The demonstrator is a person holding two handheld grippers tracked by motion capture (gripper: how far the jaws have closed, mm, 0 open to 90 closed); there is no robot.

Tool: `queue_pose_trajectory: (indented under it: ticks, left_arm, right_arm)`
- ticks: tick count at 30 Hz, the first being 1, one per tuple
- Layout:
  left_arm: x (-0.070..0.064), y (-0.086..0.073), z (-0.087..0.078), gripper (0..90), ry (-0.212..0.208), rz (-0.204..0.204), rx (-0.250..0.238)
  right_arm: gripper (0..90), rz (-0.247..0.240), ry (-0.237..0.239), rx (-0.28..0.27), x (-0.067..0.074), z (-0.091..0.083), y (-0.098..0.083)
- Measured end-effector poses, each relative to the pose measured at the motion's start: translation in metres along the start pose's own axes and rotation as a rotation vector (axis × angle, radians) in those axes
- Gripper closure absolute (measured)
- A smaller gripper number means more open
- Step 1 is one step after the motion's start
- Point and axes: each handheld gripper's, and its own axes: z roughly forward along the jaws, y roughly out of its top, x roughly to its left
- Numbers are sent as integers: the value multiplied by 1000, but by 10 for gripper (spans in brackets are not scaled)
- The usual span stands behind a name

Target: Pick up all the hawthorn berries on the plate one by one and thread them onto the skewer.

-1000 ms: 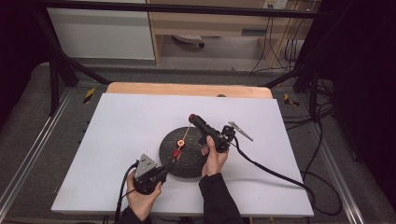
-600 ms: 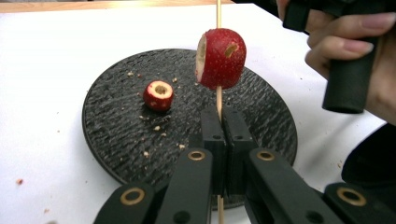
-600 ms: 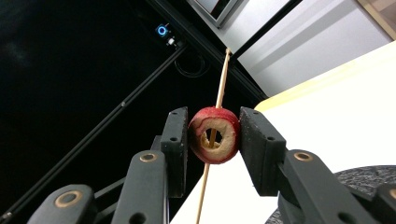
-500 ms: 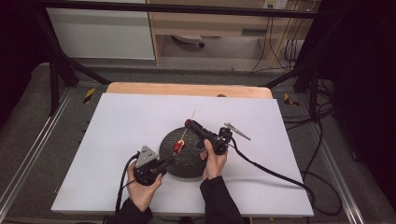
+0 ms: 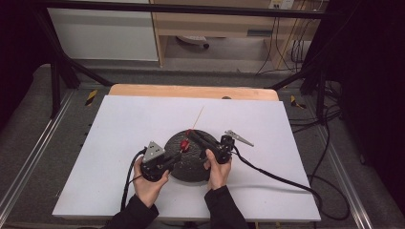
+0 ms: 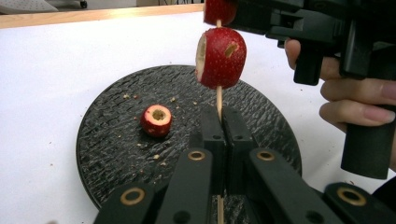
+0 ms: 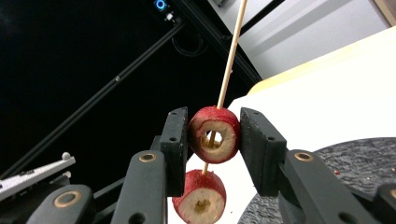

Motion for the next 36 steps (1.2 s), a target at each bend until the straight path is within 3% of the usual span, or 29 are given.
queue_pose_trajectory:
  ticks: [8,18,28,36]
  left_arm:
    - [3,-3,1,890,-15,0,4]
    - [15,-11,-14,890,-26,16,22]
    - [39,-23,-35,889,-20,15,57]
    - [58,-41,-51,889,-17,30,109]
  right_arm:
    - [629,-22,-19,23,0,0,-3]
    - [357,-135,-110,78,-1,-15,13]
    - [131,-281,-211,281,-11,-30,25]
    - [67,-359,-250,470,-17,-31,24]
